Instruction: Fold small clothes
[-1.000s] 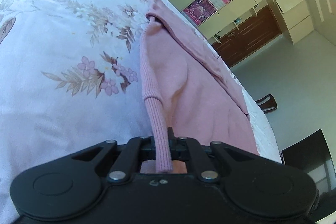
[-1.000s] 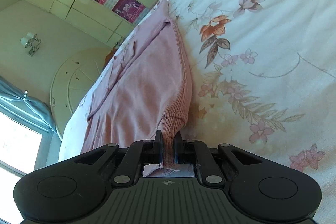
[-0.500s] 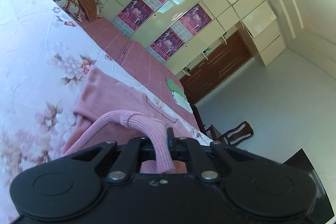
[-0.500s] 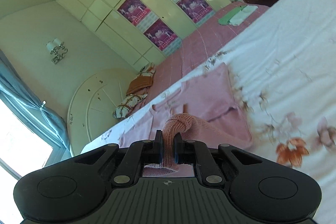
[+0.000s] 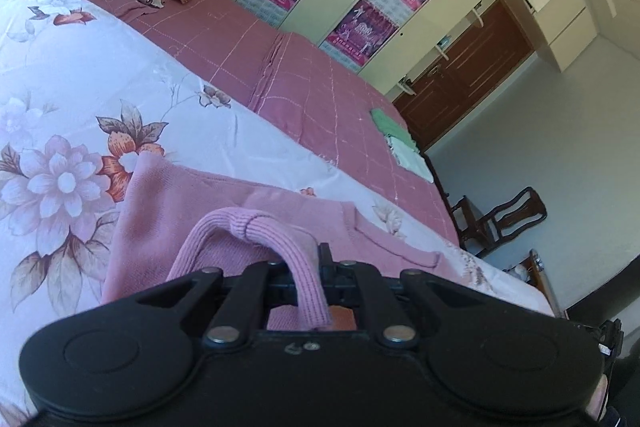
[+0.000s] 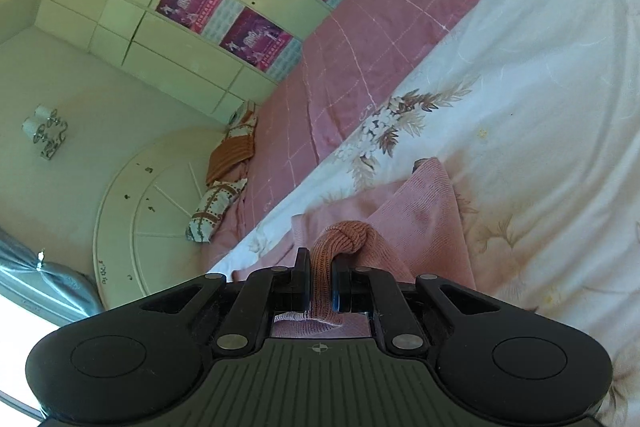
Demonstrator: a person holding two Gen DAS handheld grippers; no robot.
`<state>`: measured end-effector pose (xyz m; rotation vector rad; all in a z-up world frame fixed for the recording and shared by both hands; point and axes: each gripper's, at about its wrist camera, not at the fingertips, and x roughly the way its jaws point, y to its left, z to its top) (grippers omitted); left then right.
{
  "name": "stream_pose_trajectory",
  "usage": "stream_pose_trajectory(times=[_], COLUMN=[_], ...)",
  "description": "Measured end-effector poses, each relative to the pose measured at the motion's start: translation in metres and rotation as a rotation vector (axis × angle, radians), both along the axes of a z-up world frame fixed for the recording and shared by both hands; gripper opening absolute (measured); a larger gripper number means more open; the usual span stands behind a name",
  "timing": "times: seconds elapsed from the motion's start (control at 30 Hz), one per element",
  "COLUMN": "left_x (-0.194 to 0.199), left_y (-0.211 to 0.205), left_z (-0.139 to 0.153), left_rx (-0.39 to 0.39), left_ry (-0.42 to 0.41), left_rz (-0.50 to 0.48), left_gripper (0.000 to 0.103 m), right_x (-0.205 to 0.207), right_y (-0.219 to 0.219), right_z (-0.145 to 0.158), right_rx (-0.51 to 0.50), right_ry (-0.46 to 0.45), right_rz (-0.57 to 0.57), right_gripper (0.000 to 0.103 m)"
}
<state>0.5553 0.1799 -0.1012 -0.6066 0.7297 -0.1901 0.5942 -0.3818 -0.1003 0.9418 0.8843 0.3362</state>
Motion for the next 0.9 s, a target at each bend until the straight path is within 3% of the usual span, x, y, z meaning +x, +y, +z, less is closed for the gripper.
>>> stream_pose_trajectory(times=[0.1, 0.17, 0.2, 0.27, 0.3, 0.33, 0.37, 0.4, 0.43, 0.5, 0.63, 0.7, 0.8, 0.87, 0.9], left_x=[0.015, 0.021, 0.023, 0.025, 0.021, 0.017, 0.016, 0.018, 0.020, 0.026, 0.043, 0.048, 0.048, 0.045, 0.043], left_y=[0.001, 0.002, 0.003, 0.006, 0.008, 0.011, 0.014, 0.015, 0.014, 0.008, -0.005, -0.010, -0.017, -0.021, -0.023], left_z=[-0.017, -0.021, -0.020, -0.012, -0.007, -0.002, 0.001, 0.003, 0.004, 0.004, -0.005, -0.012, -0.016, -0.016, -0.018], left_rx=[-0.009, -0.020, -0.013, 0.017, 0.035, 0.047, 0.052, 0.069, 0.108, 0.196, 0.364, 0.415, 0.480, 0.486, 0.503], left_ry=[0.022, 0.001, -0.007, -0.041, -0.081, -0.120, -0.133, -0.121, -0.104, -0.077, -0.018, 0.001, -0.013, -0.031, -0.037], left_rz=[0.001, -0.007, -0.007, 0.022, 0.051, 0.064, 0.046, 0.026, 0.001, -0.054, -0.143, -0.178, -0.196, -0.210, -0.215], left_gripper=[0.005, 0.011, 0.020, 0.060, 0.083, 0.082, 0.076, 0.065, 0.058, 0.056, 0.057, 0.058, 0.056, 0.039, 0.031], right_x=[0.024, 0.034, 0.037, 0.040, 0.039, 0.036, 0.032, 0.027, 0.023, 0.021, 0.024, 0.023, 0.027, 0.029, 0.032], right_y=[0.005, 0.005, 0.004, 0.002, 0.001, -0.002, -0.006, -0.008, -0.010, -0.008, 0.020, 0.041, 0.059, 0.068, 0.070], right_z=[-0.026, -0.039, -0.043, -0.046, -0.045, -0.041, -0.036, -0.028, -0.022, -0.011, -0.004, -0.007, -0.017, -0.024, -0.027], right_rx=[-0.037, -0.025, -0.021, -0.013, -0.018, -0.023, -0.019, -0.051, -0.085, -0.141, -0.363, -0.488, -0.585, -0.602, -0.599], right_ry=[0.024, 0.024, 0.023, -0.001, -0.017, -0.045, -0.083, -0.106, -0.144, -0.194, -0.242, -0.267, -0.277, -0.279, -0.272], right_rz=[0.023, 0.028, 0.028, 0.032, 0.026, 0.009, -0.010, -0.046, -0.064, -0.019, 0.147, 0.226, 0.285, 0.326, 0.357], right_gripper=[0.009, 0.009, 0.009, 0.014, 0.029, 0.049, 0.061, 0.081, 0.081, 0.080, 0.060, 0.060, 0.060, 0.044, 0.013])
